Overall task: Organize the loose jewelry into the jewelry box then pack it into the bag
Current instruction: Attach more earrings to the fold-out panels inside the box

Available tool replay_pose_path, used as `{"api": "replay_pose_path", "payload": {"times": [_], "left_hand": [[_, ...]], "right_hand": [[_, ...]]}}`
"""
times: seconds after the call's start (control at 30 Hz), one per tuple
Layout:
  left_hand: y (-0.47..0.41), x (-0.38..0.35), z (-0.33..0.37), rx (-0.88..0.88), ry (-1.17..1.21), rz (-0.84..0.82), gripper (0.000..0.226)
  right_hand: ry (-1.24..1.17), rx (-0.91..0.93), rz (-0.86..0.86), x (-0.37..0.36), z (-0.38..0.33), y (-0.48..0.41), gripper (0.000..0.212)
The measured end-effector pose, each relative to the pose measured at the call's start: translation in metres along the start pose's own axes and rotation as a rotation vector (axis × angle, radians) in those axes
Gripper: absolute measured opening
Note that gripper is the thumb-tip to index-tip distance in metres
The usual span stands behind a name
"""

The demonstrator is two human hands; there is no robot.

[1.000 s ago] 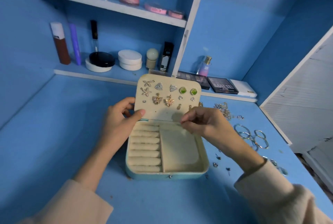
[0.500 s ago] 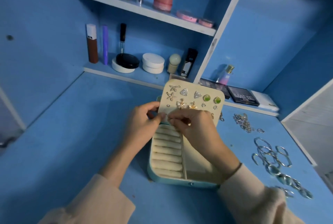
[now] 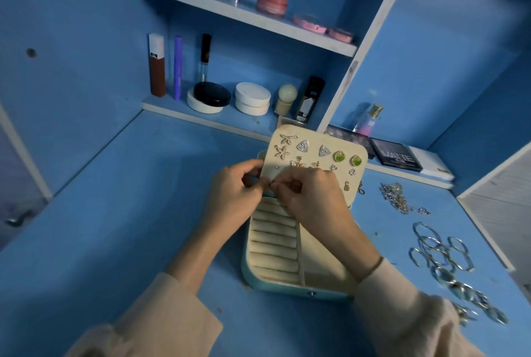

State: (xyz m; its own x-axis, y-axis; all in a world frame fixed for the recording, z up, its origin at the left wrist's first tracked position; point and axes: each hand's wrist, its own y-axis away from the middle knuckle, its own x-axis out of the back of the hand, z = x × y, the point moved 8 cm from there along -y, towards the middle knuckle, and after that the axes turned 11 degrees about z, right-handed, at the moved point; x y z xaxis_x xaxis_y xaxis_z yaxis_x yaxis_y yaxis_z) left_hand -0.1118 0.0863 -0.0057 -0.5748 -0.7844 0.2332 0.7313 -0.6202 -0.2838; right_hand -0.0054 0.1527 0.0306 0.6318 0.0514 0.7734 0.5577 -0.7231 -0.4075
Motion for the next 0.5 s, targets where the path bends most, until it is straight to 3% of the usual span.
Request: {"api": "replay_pose_path", "payload": {"times": [0.3, 0.5], "left_hand": [[0.001, -0.001, -0.002, 0.019, 0.037, -0.019, 0.026], [0.002, -0.002, -0.003, 0.039, 0.077, -0.047, 0.029]], "right_hand": [[0.101, 0.030, 0.123, 0.008, -0.004, 0.004, 0.005], [0.138, 0.039, 0.052, 0.012, -0.005, 0.009, 0.016]]}}
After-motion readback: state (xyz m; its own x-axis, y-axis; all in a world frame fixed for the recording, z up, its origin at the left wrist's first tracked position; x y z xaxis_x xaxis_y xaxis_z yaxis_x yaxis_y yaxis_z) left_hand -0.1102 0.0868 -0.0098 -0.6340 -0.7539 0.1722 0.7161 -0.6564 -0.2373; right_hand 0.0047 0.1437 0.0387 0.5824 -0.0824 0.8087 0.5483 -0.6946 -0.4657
